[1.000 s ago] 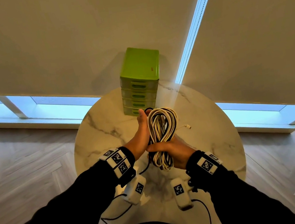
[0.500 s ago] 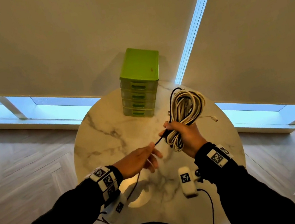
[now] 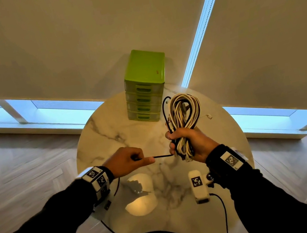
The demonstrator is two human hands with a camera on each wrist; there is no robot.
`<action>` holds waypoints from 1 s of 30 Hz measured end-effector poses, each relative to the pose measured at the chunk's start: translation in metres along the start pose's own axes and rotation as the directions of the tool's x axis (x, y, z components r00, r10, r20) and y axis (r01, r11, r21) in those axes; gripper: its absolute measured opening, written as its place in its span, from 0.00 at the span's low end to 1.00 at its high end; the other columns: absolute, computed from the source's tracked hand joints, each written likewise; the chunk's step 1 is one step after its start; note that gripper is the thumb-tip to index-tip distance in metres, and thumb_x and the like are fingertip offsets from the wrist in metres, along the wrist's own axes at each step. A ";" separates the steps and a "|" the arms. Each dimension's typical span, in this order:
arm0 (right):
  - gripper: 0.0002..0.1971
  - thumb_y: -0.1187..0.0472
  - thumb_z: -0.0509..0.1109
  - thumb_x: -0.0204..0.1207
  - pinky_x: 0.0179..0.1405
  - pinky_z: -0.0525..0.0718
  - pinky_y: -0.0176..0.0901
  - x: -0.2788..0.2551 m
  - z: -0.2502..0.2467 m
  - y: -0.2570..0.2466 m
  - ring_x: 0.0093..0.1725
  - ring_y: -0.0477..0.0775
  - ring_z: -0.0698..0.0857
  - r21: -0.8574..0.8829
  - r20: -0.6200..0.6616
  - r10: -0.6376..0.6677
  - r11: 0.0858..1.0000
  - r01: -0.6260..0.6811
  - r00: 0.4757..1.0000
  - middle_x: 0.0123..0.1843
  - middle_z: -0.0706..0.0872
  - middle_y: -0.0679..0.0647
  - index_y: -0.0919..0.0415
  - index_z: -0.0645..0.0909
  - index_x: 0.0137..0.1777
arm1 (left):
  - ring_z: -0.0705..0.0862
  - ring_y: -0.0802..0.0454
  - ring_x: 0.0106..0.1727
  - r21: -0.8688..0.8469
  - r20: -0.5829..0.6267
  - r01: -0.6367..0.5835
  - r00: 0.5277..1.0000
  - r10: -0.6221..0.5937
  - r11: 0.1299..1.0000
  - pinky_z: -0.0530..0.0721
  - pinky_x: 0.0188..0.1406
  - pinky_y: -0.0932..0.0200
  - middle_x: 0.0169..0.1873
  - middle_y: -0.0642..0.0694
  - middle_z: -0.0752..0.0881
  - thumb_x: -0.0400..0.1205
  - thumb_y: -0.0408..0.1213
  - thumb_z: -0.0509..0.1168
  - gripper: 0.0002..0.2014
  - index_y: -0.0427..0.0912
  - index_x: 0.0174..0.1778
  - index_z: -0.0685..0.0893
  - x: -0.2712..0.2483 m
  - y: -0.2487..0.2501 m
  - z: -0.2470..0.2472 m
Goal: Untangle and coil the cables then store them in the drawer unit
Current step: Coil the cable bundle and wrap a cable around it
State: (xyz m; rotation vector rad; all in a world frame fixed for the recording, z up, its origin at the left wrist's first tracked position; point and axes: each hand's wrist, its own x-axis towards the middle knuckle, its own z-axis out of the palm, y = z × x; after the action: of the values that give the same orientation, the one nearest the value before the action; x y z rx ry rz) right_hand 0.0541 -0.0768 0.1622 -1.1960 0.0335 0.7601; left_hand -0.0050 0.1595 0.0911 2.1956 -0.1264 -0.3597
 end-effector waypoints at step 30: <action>0.19 0.69 0.83 0.65 0.56 0.88 0.57 0.003 0.037 0.031 0.45 0.54 0.92 -0.549 -0.027 -0.042 0.835 0.020 0.999 0.50 0.93 0.59 0.61 0.87 0.57 | 0.87 0.56 0.40 -0.973 -0.226 -0.183 0.889 -0.399 0.142 0.86 0.37 0.61 0.45 0.45 0.79 0.90 0.35 0.59 0.10 0.43 0.62 0.64 0.034 0.079 0.006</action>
State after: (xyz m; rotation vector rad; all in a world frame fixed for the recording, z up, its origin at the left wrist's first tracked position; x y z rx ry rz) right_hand 0.0255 -0.0392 0.1504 -1.7575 -0.1864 0.7404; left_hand 0.0281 0.0995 0.1437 0.8037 0.4607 0.0564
